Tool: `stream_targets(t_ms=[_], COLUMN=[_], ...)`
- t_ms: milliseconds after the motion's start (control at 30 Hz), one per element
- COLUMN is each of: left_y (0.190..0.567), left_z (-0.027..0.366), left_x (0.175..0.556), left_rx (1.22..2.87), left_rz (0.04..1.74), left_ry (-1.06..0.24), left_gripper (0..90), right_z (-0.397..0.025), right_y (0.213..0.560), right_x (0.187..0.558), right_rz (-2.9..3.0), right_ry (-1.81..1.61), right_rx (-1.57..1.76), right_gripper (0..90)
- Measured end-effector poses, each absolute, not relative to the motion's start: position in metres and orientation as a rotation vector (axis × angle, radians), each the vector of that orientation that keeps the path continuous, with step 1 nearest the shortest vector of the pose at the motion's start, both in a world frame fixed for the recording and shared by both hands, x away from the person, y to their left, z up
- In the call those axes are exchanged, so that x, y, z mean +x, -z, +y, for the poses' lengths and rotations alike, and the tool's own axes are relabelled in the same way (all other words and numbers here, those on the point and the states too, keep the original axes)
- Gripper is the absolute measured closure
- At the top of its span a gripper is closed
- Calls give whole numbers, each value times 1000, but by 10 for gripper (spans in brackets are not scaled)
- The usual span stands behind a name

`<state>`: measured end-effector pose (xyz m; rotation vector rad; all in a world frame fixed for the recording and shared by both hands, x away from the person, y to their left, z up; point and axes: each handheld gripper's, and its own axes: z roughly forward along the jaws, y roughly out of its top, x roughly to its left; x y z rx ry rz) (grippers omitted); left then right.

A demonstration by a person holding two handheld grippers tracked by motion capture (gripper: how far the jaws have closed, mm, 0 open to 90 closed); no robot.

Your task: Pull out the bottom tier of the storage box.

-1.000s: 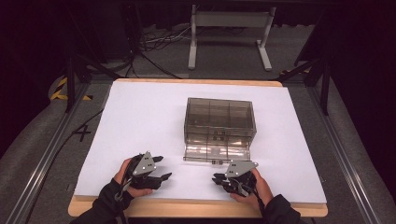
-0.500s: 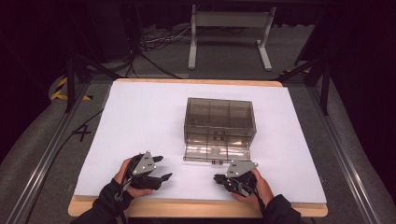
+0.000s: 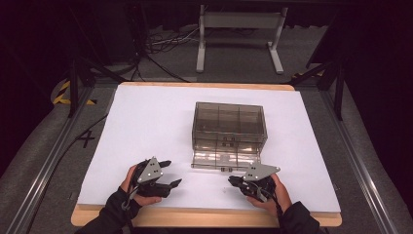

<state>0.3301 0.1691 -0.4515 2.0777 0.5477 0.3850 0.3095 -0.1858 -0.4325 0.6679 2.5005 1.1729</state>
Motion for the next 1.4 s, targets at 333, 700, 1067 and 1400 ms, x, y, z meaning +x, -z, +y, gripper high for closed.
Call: stream_targets(t_ms=[333,700,1067,1400], left_y=[454,456,456,456], left_z=[162,162,159,159], left_x=[332,336,336,336], left_rx=[1988,1993,2032,2032], left_rz=[571,557,520,500], left_ry=[-400,-373,-379,-362], left_gripper=[224,186,158,142], right_z=[-195,-202,-204,-198], right_y=[422,413,402,391], right_x=[312,318,329,340], right_rz=[2442,2391,2341,2332], right_ry=[-1190,-1222,-1251,-1250], right_rx=[684,710,723,736], right_gripper=[864,864,864,864])
